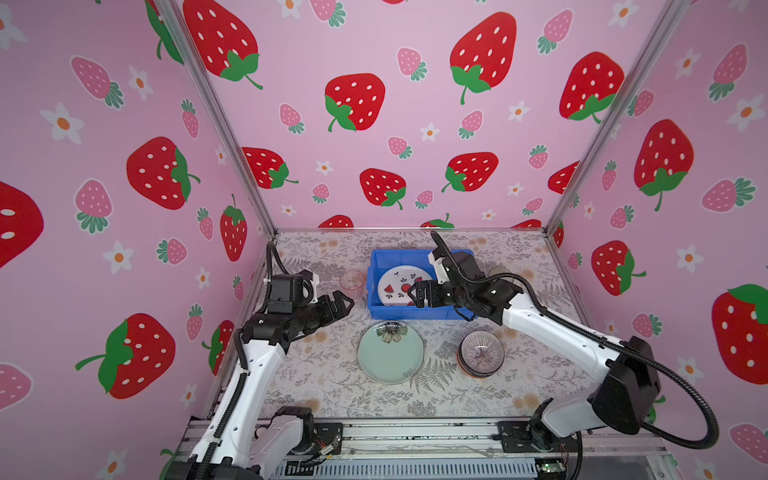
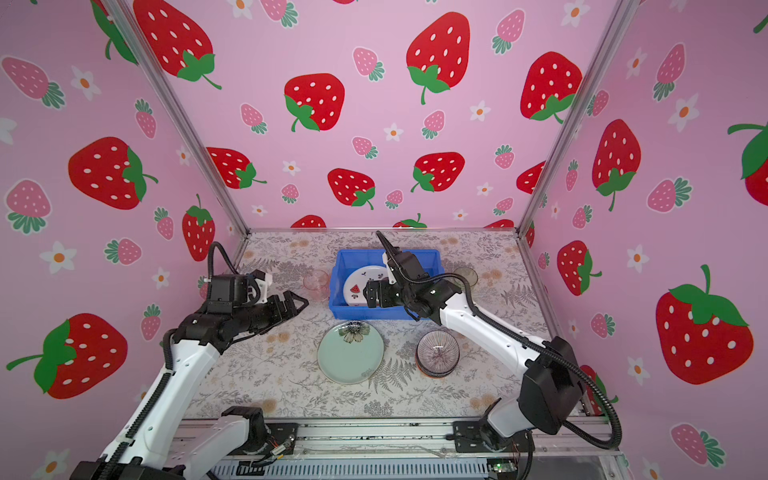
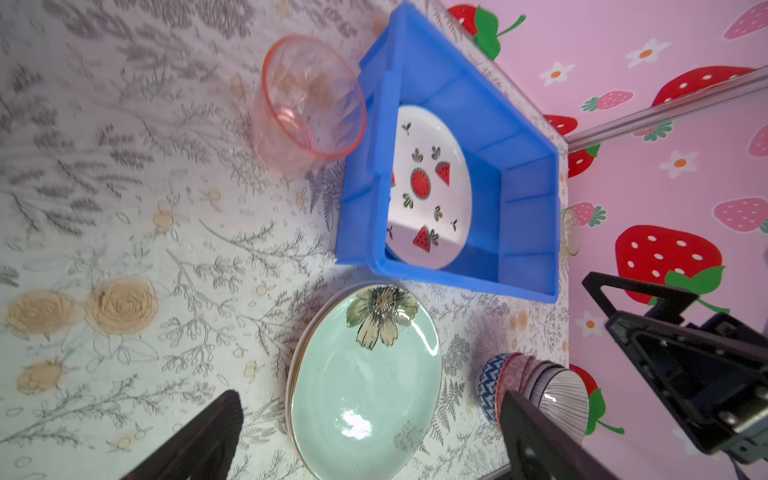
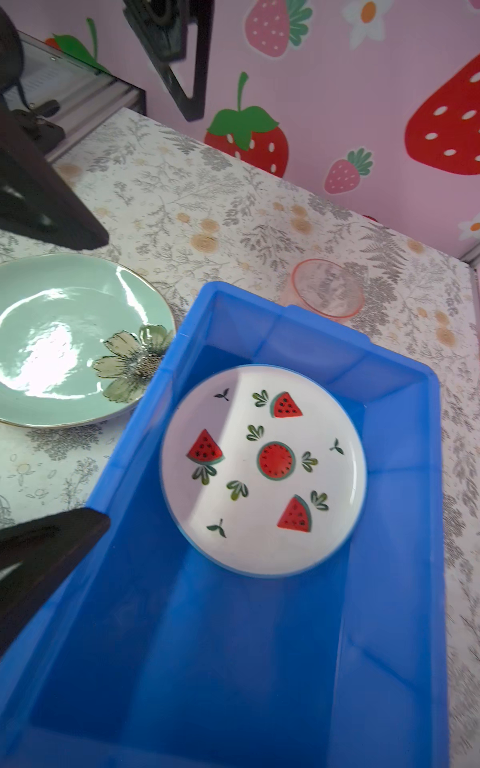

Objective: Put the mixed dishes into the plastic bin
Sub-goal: 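Move both grippers down to the pale green flower plate rims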

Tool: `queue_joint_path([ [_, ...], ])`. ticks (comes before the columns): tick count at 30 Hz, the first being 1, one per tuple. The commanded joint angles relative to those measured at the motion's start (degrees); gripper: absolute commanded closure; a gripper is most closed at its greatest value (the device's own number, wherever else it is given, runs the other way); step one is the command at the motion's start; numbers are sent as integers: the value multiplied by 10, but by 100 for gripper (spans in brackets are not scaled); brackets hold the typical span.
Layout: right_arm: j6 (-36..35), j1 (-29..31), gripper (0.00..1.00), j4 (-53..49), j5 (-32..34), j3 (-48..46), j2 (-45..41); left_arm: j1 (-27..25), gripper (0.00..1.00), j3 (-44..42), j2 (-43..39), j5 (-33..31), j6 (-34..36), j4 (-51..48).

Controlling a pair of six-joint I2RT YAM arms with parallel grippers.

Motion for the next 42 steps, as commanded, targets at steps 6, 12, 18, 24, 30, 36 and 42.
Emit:
queue_joint_path([
  [6,42,39,3,25,-50,-100,-30,-90,0,-109,-28,-11,-103,35],
  [12,74,59,4,63,-62,-147,-20,-129,0,-142,-12,-4,-115,81],
  [18,74,65,4,73,-64,-153,13,-130,0,-180,-7,16,-125,132],
  [24,74,66,4,86,-69,-152,53,-130,0,-206,-8,16,-131,148],
  [30,72,65,4,84,-74,-147,77,-130,0,-222,-9,12,-133,161],
  [36,75,69,4,94,-82,-147,90,-130,0,-239,-7,11,-143,173],
  [42,80,77,4,108,-91,-145,103,-130,0,-250,-10,10,-155,190],
])
